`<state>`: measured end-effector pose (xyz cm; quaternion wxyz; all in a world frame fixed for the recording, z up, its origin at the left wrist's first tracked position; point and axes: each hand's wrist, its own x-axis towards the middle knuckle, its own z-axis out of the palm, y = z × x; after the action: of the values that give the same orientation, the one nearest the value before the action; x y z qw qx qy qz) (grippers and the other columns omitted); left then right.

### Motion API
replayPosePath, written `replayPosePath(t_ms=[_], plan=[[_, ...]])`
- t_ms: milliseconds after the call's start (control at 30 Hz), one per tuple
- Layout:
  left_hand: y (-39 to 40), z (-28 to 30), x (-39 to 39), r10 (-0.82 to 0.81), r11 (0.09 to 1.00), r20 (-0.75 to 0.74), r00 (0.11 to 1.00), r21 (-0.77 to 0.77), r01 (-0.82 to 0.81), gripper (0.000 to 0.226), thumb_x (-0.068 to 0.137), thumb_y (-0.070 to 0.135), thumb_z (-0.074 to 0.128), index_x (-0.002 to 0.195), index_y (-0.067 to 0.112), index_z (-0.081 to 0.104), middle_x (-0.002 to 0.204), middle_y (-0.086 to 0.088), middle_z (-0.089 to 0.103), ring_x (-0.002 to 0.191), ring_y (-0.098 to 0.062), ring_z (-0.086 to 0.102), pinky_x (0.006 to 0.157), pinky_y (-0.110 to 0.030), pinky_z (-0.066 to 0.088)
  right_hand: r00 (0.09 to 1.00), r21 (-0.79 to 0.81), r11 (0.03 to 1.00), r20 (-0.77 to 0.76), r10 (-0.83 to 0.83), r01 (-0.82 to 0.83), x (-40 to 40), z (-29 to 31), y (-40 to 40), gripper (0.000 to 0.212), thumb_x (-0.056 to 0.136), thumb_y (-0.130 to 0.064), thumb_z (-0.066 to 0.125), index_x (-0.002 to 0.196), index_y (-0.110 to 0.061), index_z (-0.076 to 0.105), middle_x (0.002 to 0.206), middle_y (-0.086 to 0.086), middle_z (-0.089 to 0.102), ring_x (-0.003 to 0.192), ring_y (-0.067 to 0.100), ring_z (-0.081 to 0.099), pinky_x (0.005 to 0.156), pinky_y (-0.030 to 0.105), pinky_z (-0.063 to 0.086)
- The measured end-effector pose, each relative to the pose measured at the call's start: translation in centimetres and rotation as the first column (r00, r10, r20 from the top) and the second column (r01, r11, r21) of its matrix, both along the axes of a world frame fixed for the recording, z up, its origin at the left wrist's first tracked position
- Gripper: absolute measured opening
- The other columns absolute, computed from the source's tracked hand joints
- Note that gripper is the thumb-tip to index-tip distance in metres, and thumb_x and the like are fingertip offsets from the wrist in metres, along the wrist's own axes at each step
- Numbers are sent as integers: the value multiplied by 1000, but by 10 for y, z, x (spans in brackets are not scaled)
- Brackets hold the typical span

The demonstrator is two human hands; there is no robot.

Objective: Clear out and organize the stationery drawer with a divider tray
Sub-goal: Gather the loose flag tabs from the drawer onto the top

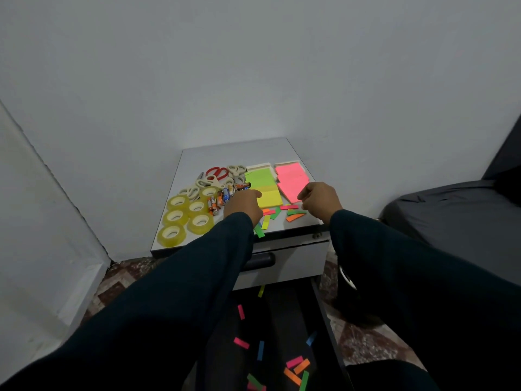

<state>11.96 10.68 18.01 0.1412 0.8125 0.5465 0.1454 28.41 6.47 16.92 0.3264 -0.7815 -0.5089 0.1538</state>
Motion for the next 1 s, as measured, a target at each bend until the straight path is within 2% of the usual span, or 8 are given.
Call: replayPosePath(t_ms=[167,333,433,567,700,767,867,1000], plan=[[-12,2,-17,16,999,73,997,44,-19,41,92,6,46,130,18,55,132,-5,57,118,-24,54,98,-35,45,999,23,999,-10,31,-31,-11,3,-17,22,86,8,53,99,-3,66,104,13,65,94,23,60,86,34,53],[-40,-11,-41,-4,996,156,988,88,-10,22,91,17,50,107,16,66,104,-4,67,95,-23,60,77,-30,47,992,54,993,-66,109,-106,-32,-5,-43,13,85,2,58,92,-6,66,87,4,59,82,17,54,74,28,50],[-61,-27,-58,-13,993,162,987,114,-6,15,91,24,53,93,16,65,83,0,60,84,-23,59,68,-30,45,982,32,987,-99,160,-158,-46,-21,-59,14,85,2,55,82,-10,61,83,6,60,73,18,55,60,21,47],[-82,-55,-76,-15,995,143,990,95,1,16,91,30,55,89,16,61,77,1,55,76,-19,53,67,-30,43,970,-60,977,-149,193,-204,-61,-51,-77,10,89,1,54,85,-7,59,76,6,59,62,16,53,53,23,46],[-99,-98,-95,-26,1000,84,996,1,26,17,90,25,55,92,10,63,84,-10,64,83,-28,60,71,-33,47,962,-174,955,-172,211,-241,-68,-86,-90,10,90,0,54,88,-8,59,80,9,58,64,15,53,54,22,46],[-105,-119,-104,-38,999,44,998,-29,40,18,91,24,54,92,9,63,88,-10,64,86,-27,61,72,-32,47,957,-260,927,-177,228,-269,-69,-106,-95,8,90,-1,55,93,-7,60,83,9,58,71,18,56,57,26,50],[-112,-151,-117,-51,997,-54,997,-64,47,19,92,26,51,95,11,63,91,-4,64,89,-21,61,72,-29,44,962,-393,878,-126,242,-273,-66,-140,-101,14,85,-2,62,98,-1,65,97,14,66,84,19,59,76,35,54],[-114,-190,-132,-127,975,-186,974,-205,88,19,92,26,51,100,12,62,103,-6,63,96,-24,61,78,-33,50,940,-580,765,-3,342,-281,-61,-182,-110,23,85,-5,62,107,0,65,112,15,66,104,25,62,89,31,49]])
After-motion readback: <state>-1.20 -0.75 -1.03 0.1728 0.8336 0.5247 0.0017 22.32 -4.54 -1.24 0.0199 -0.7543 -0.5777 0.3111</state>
